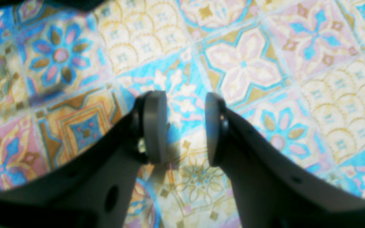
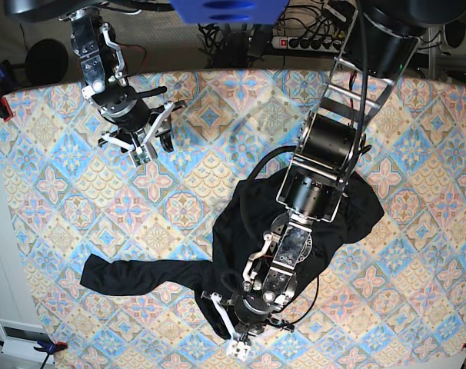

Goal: Layout the t-shirt on the table in an organized manner, then fold the t-shirt properly
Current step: 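Reach the left gripper into the shirt body and grasp fabric, then drag the grasped fabric with the left gripper and release it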

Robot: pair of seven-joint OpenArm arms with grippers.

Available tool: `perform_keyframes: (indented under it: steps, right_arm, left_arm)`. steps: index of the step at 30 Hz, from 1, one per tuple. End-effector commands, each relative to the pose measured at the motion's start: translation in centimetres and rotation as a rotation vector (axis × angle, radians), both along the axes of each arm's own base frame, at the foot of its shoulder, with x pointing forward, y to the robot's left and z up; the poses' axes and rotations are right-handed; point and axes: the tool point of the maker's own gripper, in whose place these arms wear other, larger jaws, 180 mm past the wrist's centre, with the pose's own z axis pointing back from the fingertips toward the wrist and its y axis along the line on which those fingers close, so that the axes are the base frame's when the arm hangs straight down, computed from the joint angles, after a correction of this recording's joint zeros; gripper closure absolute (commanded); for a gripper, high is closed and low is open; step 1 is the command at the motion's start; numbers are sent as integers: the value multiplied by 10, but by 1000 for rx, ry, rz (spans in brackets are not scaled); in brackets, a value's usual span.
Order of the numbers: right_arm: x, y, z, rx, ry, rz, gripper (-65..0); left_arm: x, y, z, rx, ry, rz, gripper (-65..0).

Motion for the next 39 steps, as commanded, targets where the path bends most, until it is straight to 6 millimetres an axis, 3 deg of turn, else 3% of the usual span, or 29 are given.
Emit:
perform_keyframes:
  steps: [1,6,10,12,16,19,23,29,35,39]
  right_arm:
    - [8,2,13,10,-50,11,-197]
    - [-1,25,8,32,-29,73,-197]
    - [9,51,18,52,-65,145,-221]
    - [12,64,22,77,-77,159,-245]
    - [23,78,26,92,-94,184,-279]
    - [35,91,16,98,-80,198,-283]
    - [52,106,10,96,-74,223,-283]
    - [82,124,5,222,-4,186,-284]
    - [108,126,2,253,28,158,-284]
    - [117,136,-13,270,80,134,-284]
  left_arm:
    - [11,0,33,-18,-78,23,-73]
    - [13,19,24,-26,-65,139,-204]
    - [5,69,-16,33,15,204,-275]
    - [-4,95,-22,8,28,235,-289]
    - [-38,150,-26,-113,84,308,-287]
    - [-67,198,-36,-177,135,382,-287]
    - [-108,266,-62,-185,178,497,-287]
    - [-153,327,-94,-183,247,596,-287]
    - [-184,363,-110,-186,284,663,-287]
    - [-193,370,-115,-174,297,663,-286]
